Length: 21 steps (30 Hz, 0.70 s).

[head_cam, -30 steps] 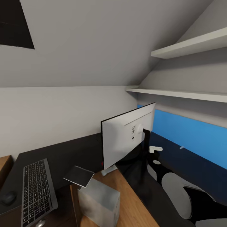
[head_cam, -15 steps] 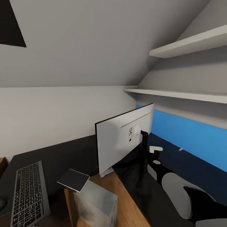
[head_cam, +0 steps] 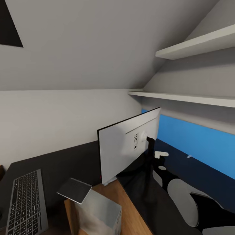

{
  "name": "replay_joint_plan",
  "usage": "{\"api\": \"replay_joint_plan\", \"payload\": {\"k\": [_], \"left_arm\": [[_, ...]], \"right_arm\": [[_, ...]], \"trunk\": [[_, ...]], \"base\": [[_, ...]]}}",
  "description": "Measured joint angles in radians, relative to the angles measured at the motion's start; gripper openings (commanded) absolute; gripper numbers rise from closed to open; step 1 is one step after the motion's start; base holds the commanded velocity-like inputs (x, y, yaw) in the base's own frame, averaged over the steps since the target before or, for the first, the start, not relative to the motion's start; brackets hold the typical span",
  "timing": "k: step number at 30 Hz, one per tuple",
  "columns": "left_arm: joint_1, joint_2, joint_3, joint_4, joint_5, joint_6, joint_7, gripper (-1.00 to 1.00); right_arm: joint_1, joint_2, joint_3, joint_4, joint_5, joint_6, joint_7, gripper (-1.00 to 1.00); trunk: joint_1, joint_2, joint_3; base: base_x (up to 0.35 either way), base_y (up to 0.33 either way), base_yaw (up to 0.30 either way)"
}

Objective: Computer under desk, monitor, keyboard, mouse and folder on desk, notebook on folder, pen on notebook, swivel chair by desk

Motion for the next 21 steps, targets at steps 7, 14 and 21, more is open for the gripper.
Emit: {"api": "replay_joint_plan", "payload": {"k": [7,14,21], "left_arm": [[0.000,-0.004,0.000,0.004,-0.001,0.000,0.000,1.00],[0.000,-0.004,-0.001,0.005,-0.001,0.001,0.000,1.00],[0.000,-0.009,0.000,0.006,-0.001,0.002,0.000,1.00]], "right_arm": [[0.000,-0.001,0.000,-0.001,0.000,0.000,0.000,1.00],[0.000,-0.001,0.001,0.000,0.000,0.000,0.000,1.00],[0.000,-0.001,0.002,0.000,0.000,0.000,0.000,1.00]], "trunk": [[0.000,0.000,0.000],[0.000,0.000,0.000],[0.000,0.000,0.000]], "base": [[0.009,0.000,0.000],[0.006,0.024,0.000],[0.003,0.010,0.000]]}}
